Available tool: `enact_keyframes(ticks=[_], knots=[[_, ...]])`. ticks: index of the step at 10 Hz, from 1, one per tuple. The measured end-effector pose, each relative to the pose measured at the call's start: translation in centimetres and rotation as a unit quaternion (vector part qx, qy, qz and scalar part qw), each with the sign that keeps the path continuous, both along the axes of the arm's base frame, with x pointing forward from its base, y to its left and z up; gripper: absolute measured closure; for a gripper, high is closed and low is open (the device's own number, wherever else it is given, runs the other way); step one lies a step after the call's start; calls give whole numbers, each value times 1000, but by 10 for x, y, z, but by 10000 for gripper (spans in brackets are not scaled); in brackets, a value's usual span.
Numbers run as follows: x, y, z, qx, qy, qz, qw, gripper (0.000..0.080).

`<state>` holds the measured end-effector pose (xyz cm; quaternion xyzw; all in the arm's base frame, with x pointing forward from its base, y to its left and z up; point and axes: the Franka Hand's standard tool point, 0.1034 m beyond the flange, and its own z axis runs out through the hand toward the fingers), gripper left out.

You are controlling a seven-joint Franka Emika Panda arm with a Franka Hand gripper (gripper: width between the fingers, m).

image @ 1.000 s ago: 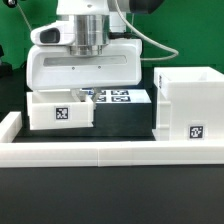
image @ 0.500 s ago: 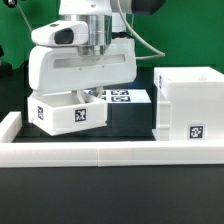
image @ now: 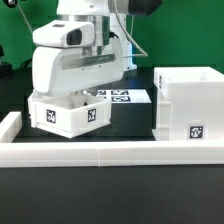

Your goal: Assemble drawer

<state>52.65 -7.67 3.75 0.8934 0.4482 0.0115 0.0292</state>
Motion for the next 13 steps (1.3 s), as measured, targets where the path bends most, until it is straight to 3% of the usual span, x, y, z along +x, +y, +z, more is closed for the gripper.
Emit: enact_keyframes(ticks=[3, 9, 12, 13], knots=[[1, 22, -2, -16, 9, 106, 994, 757], [0, 16, -2, -32, 20, 258, 965, 757], [0, 37, -4, -46, 33, 345, 937, 757], [-1, 34, -4, -46, 34, 345, 937, 757]])
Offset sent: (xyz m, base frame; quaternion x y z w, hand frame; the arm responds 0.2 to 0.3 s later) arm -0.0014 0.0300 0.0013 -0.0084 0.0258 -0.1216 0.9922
